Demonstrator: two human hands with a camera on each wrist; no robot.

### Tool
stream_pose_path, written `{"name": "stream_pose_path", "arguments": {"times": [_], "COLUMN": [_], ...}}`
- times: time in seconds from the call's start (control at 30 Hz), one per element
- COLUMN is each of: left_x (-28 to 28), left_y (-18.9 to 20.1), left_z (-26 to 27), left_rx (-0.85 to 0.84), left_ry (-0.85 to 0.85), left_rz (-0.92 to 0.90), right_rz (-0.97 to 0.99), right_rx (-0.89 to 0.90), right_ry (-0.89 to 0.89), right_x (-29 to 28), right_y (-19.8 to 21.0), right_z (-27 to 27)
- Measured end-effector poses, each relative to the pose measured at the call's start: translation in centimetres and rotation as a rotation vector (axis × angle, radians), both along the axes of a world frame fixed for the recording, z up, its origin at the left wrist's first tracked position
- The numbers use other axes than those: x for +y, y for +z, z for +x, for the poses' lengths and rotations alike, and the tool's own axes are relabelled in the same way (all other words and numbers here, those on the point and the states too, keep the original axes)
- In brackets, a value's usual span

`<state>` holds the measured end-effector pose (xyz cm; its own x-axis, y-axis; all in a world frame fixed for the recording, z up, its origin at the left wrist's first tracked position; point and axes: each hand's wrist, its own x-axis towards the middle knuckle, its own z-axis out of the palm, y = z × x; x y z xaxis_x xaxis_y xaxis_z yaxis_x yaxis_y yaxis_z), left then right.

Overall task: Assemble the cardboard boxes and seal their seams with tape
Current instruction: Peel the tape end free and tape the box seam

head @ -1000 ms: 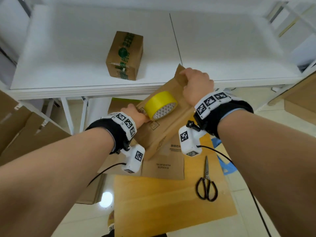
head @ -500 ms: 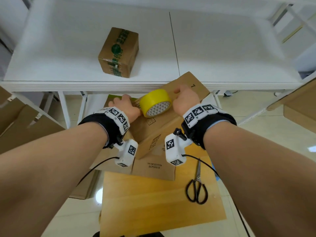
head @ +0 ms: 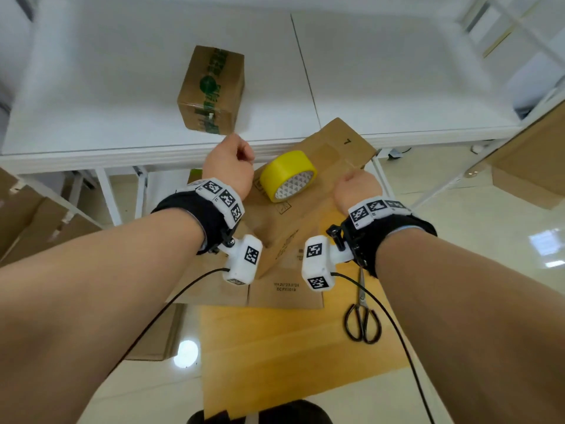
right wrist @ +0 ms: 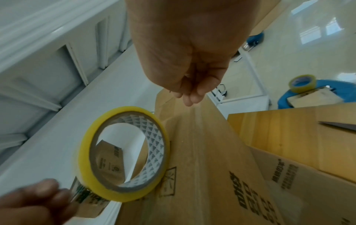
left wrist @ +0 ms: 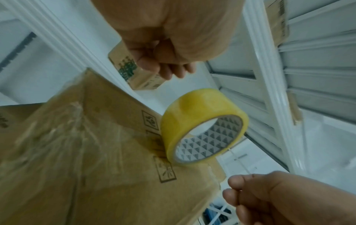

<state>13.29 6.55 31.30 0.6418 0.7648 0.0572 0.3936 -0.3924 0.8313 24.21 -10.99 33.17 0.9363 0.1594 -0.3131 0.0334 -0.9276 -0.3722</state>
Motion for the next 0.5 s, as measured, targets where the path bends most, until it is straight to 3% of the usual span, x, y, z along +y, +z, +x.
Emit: {"name": "stream_pose_path", "arguments": {"times": [0.07, 0.17, 0.27, 0.37, 0.43, 0.5], "left_x": [-0.7, -3.0, -7.0, -11.2, -13.4, -15.3], "left_y": [1.1, 2.7, 2.9, 1.2, -1.1, -3.8], "left_z": [-0.3, -1.1, -1.8, -1.5, -0.6, 0.3], "left_rx": [-0.056, -0.135, -0.135, -0.021, 0.131, 0.257], "left_ry": [-0.032, -0.13, -0.307, -0.472, -0.548, -0.572], "left_rz": [0.075, 0.152, 0.193, 0.136, 0.034, -0.093], "right_rz": [-0.05, -0.286, -0.318, -0.39, -0.389, -0.422], "right_rx": [0.01, 0.143, 0.26, 0.381, 0.427, 0.471], "right_ry": [-0.01, 0.141, 0.135, 0.123, 0.197, 0.16], "right_x": [-0.8, -2.9, -5.5, -9.0, -11.5, -13.6], "right_y": [-0.2, -2.4, -5.8, -8.5, -10.4, -11.3], "right_z": [-0.9, -1.5, -0.5, -0.4, -0.8, -1.1]}}
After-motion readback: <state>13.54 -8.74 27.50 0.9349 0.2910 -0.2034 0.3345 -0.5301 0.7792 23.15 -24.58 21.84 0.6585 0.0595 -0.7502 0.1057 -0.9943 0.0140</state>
